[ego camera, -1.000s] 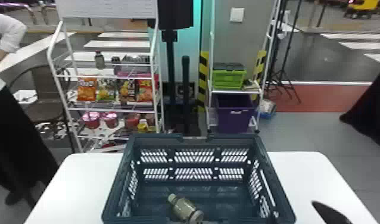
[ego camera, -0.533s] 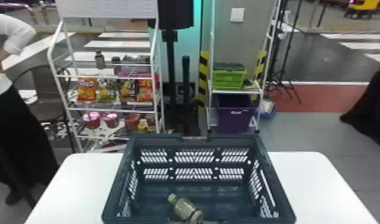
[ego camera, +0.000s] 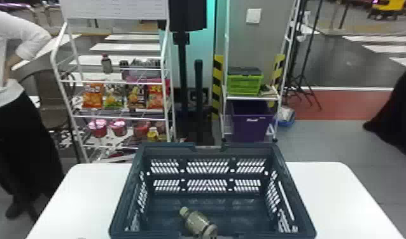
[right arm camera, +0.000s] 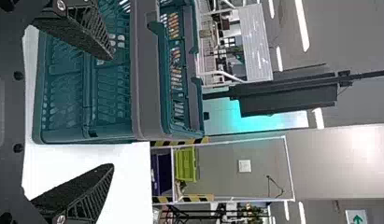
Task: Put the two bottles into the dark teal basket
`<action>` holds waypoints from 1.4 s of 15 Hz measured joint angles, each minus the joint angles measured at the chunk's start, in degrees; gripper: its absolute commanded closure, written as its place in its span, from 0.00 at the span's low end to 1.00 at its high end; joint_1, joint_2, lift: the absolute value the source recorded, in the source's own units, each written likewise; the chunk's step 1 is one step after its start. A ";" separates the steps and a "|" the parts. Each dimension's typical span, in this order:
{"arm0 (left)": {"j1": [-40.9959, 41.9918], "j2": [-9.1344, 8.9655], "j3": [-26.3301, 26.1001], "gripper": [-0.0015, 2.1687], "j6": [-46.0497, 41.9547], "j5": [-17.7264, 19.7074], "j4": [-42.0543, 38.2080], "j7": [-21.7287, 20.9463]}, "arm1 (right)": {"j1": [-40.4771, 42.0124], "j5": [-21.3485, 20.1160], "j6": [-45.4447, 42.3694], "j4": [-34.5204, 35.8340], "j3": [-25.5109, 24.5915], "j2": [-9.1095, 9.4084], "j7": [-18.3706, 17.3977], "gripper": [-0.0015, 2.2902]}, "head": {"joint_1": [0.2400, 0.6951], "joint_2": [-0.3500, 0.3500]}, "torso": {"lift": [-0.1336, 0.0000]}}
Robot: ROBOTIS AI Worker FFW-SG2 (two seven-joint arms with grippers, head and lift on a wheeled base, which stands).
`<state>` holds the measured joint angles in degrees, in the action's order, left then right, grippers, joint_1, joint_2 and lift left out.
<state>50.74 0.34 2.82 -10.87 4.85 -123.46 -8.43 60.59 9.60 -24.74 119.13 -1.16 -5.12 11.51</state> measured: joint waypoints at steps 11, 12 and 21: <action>-22.59 1.16 -7.35 0.99 42.13 -4.19 -20.25 -1.59 | 1.02 0.59 -1.24 -2.40 -1.66 1.49 0.00 0.03 | 0.57 0.50 | 1.00; -26.40 1.00 -9.14 0.99 42.94 -4.87 -17.39 -2.54 | 1.17 0.30 -1.03 -2.42 -1.66 1.72 0.00 0.03 | 0.57 0.50 | 1.00; -64.27 2.16 -24.90 0.99 72.90 -8.26 16.75 -16.42 | 1.61 -0.31 0.29 -4.12 -1.74 3.09 -0.08 0.04 | 0.57 0.50 | 1.00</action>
<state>-13.53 2.50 -22.08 62.03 -3.41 -106.70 -24.85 62.21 9.28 -24.45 115.01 -2.90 -2.03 11.43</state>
